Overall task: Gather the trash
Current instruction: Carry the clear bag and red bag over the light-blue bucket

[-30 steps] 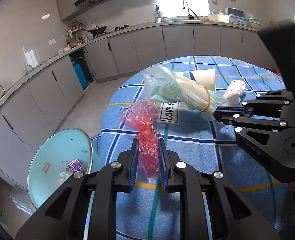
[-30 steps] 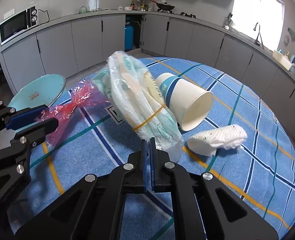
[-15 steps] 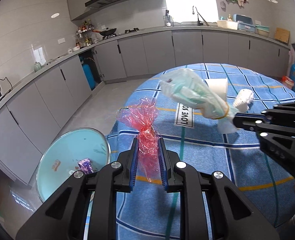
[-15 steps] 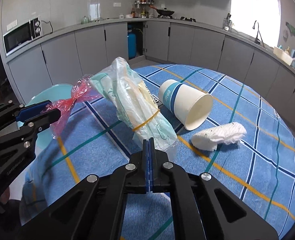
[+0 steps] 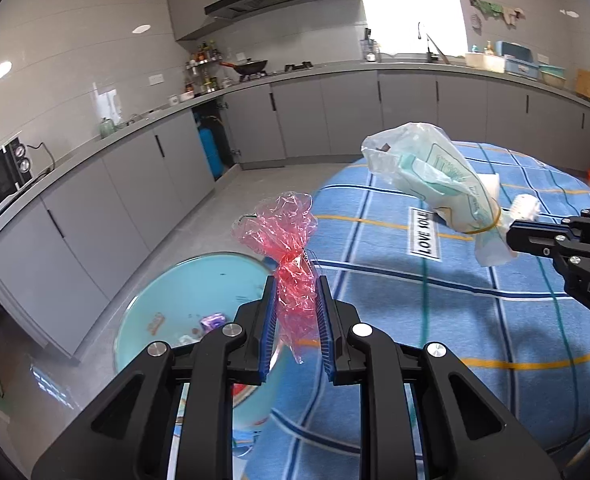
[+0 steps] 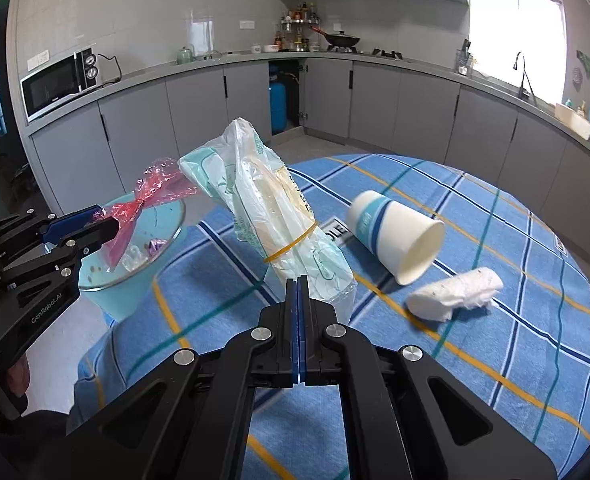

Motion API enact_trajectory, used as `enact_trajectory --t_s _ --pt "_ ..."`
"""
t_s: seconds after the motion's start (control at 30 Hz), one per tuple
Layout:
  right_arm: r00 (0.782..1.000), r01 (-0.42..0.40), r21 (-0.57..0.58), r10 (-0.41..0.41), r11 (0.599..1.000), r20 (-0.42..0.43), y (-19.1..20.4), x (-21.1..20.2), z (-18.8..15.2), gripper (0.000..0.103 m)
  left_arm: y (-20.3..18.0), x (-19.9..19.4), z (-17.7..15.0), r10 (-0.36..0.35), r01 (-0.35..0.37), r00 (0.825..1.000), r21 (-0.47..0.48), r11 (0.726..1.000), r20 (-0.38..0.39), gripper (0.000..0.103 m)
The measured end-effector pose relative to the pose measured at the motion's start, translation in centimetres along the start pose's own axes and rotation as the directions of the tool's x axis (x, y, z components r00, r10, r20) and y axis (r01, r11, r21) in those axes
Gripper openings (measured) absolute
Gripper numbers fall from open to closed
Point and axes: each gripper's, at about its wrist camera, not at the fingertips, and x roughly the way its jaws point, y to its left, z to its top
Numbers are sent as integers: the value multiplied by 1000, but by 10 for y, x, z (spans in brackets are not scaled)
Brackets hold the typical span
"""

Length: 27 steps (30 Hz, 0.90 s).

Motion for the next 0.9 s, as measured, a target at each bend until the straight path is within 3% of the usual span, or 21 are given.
enact_trajectory --t_s 0.9 --pt "996 -91 -71 92 993 8 63 24 29 1 80 -12 -4 175 -174 985 -95 980 5 19"
